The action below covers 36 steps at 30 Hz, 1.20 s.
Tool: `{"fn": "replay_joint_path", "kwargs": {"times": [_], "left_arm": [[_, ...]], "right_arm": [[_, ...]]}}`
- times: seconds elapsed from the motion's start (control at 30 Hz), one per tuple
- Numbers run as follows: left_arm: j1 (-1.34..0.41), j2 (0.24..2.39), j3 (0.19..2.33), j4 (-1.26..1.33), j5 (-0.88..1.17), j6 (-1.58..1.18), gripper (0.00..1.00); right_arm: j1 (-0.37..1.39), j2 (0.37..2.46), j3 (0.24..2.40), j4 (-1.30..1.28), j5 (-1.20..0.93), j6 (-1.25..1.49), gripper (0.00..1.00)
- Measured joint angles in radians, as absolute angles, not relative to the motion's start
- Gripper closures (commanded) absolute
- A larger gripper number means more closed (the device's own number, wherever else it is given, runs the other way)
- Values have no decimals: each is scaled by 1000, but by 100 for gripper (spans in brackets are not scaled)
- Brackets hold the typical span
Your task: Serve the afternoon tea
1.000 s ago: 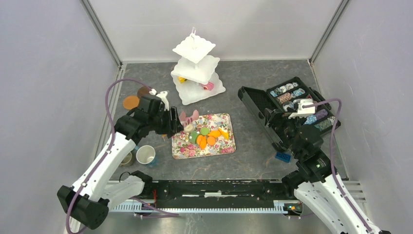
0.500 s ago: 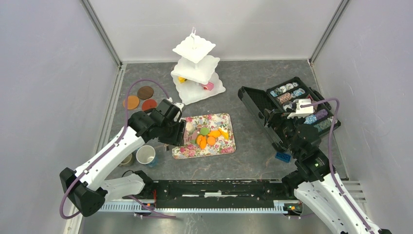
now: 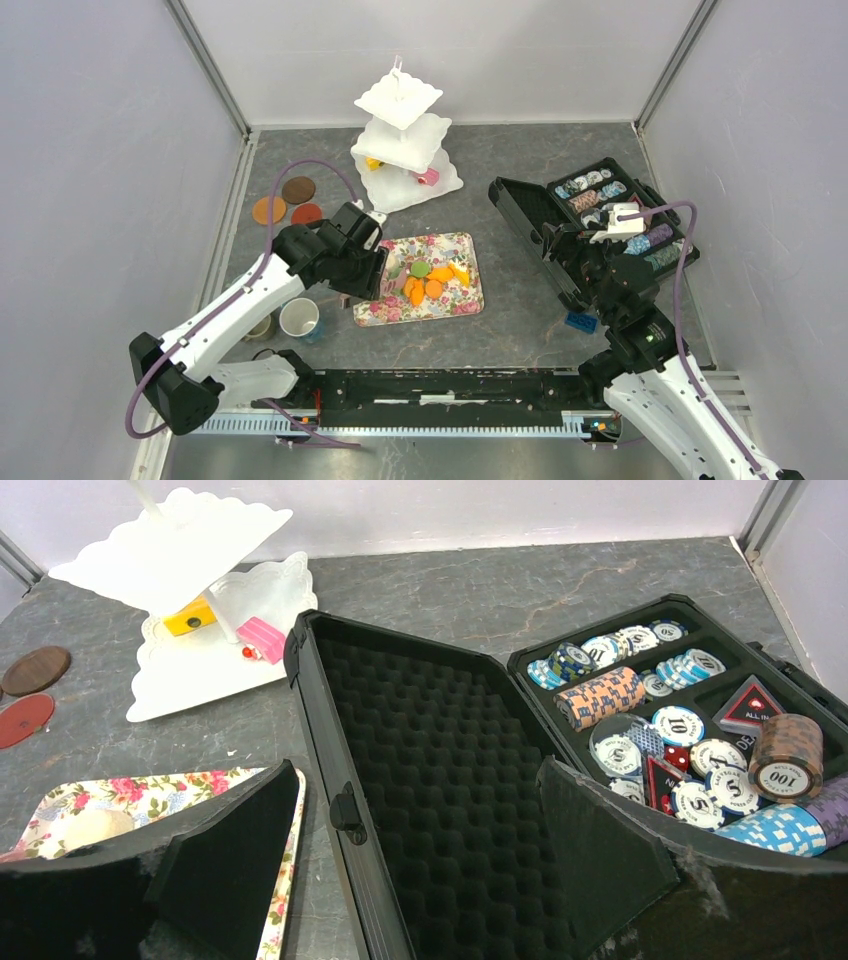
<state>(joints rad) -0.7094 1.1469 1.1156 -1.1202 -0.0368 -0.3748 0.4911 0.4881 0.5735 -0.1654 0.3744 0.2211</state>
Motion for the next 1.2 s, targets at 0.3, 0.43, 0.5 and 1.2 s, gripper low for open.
{"fn": "replay_joint_path", "kwargs": {"times": [0.3,0.43,0.5,1.2], "left_arm": [[-718,1164,1116,-1118,-52,-357,47],[-726,1173,1116,-1107,-52,-357,47],[-729,1182,1116,-1102,-52,-357,48],[-743,1263,1112,-1066,-69,-356,44]], "right_arm": [[491,485,569,-164,369,224,2],[491,485,563,-159,369,224,2],[491,485,560,-159,368,224,2],[491,484,558,-159,367,224,2]]}}
